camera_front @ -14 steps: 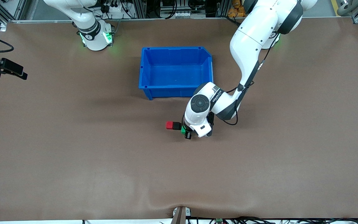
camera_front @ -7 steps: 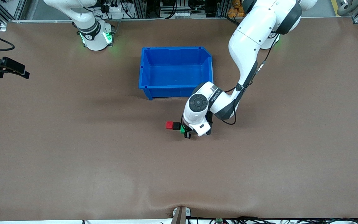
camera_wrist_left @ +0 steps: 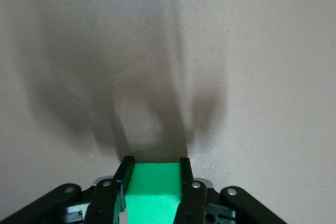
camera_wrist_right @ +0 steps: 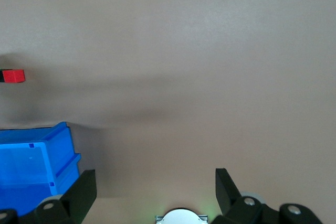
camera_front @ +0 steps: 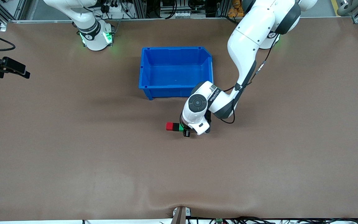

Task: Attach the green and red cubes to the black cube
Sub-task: 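Press the green cube onto the black cube and open the left gripper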

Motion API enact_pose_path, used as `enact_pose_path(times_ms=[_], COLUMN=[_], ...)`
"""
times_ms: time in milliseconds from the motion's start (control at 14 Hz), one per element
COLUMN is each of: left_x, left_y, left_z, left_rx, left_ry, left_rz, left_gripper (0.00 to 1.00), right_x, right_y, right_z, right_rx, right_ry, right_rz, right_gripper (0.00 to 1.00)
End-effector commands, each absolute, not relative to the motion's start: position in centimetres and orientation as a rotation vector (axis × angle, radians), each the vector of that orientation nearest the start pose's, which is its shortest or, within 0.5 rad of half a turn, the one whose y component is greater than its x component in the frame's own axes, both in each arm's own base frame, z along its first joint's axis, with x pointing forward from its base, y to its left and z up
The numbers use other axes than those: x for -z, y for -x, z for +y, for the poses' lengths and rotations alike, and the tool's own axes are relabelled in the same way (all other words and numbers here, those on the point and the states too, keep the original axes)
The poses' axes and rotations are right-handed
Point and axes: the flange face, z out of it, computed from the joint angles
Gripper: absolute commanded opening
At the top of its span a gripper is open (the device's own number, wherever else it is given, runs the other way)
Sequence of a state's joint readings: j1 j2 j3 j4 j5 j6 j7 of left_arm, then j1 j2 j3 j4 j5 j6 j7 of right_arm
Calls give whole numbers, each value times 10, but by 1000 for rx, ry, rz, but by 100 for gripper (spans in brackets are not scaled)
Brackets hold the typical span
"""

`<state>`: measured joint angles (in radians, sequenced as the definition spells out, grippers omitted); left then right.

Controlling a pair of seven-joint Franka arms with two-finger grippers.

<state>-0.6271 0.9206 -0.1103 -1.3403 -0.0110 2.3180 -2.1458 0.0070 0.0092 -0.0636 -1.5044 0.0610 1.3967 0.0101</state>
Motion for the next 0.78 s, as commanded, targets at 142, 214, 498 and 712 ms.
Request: enact_pose_path(times_ms=[142, 214, 498, 712], left_x=[-185, -187, -185, -186], left_y=[-565, -566, -564, -566], left_z=[-487, -483, -478, -476], left_rx=[-146, -145, -157, -160], left_ry=[2354, 2341, 2309, 2308], left_rz=[-2169, -2156, -2141, -2144], left_gripper=[0, 0, 0, 88], right_x=[-641, -642, -642, -642], right_y=[-536, -536, -536, -536], right_z=[-23, -24, -26, -26], right_rx=[-176, -176, -171, -173], right_ry=[3063, 3064, 3061, 3062], right_rz=[85, 83, 94, 94], right_gripper=[100, 100, 100, 100])
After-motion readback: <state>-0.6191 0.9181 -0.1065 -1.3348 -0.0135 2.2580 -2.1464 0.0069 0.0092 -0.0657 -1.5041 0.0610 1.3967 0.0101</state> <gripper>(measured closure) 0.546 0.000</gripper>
